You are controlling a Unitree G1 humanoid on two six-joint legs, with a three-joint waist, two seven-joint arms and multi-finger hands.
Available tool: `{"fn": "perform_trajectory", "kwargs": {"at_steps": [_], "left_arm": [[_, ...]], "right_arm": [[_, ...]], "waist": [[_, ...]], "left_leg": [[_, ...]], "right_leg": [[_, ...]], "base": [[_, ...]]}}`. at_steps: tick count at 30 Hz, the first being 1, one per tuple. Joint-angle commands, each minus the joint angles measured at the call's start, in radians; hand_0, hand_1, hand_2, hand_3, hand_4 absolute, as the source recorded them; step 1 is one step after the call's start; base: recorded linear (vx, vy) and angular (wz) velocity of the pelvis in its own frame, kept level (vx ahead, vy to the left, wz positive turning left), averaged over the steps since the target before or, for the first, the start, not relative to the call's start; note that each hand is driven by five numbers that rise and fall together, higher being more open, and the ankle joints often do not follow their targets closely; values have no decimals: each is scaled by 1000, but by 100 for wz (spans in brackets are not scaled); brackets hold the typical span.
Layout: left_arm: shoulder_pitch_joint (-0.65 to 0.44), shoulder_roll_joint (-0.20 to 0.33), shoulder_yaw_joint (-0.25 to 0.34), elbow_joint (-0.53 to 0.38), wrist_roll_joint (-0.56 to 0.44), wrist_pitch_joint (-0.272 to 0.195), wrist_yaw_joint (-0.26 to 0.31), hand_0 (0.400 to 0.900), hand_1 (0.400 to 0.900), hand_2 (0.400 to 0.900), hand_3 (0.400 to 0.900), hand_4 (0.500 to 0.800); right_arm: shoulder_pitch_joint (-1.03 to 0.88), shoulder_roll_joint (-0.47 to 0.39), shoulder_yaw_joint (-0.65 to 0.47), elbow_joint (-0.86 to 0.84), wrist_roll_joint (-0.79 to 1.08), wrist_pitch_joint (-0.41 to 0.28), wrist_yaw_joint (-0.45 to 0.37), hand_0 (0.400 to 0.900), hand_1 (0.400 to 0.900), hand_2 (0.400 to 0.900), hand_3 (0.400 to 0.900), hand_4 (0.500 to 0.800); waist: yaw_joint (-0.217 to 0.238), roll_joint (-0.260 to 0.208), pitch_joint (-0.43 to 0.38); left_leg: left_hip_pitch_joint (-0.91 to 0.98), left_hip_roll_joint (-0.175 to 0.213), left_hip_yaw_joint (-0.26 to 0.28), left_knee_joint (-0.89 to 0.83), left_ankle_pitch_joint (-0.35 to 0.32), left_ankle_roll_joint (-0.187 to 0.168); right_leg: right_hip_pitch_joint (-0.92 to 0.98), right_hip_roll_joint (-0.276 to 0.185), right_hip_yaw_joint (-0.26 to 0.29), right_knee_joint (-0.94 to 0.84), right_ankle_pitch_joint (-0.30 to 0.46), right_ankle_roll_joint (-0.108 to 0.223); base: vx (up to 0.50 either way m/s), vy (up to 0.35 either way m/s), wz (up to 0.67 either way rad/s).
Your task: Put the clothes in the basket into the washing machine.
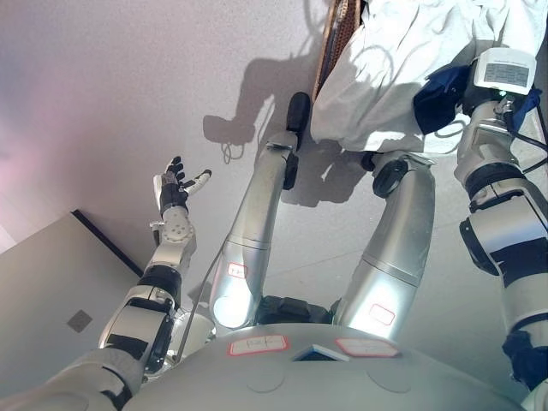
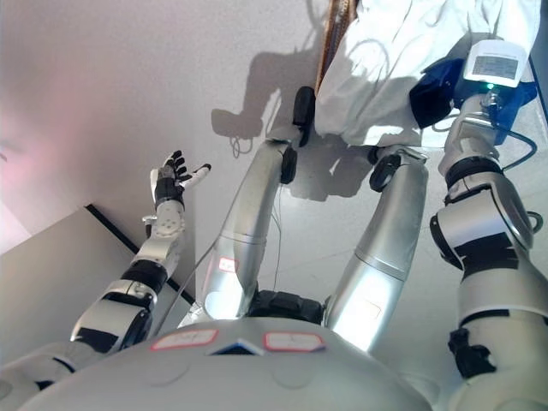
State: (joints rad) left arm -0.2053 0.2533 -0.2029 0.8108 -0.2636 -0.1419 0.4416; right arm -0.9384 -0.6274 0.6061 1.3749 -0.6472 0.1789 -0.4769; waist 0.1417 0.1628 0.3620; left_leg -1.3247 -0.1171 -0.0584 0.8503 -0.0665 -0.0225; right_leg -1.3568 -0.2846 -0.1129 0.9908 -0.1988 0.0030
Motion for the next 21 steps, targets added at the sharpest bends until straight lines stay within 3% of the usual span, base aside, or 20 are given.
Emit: {"fn": "perform_trajectory", "kwargs": {"at_steps": [1, 13, 21], "left_arm": [[45, 37, 25, 53, -12, -26, 69, 900, 900, 900, 900, 800], [2, 46, 28, 75, -7, -52, 68, 900, 900, 900, 900, 800], [0, 51, 31, 112, -12, -57, 49, 900, 900, 900, 900, 800]], "right_arm": [[25, -94, 40, 25, 18, 43, -31, 400, 400, 400, 400, 500], [-2, -82, 6, 32, 75, 21, -54, 400, 400, 400, 400, 500], [20, -76, -101, 37, 211, -12, -73, 400, 400, 400, 400, 500]], "waist": [[-7, 40, -48], [-6, 25, -56], [-22, 0, -22]], "left_leg": [[9, -24, 12, -25, -47, -15], [223, 16, 8, -296, 39, -22], [489, 36, 10, -521, 110, -27]], "right_leg": [[20, 27, 18, 14, -35, 43], [239, 64, -8, -238, 65, 70], [514, 110, -31, -502, 150, 91]], "base": [[0, 0, 0], [16, -11, -8], [41, -21, -16]]}}
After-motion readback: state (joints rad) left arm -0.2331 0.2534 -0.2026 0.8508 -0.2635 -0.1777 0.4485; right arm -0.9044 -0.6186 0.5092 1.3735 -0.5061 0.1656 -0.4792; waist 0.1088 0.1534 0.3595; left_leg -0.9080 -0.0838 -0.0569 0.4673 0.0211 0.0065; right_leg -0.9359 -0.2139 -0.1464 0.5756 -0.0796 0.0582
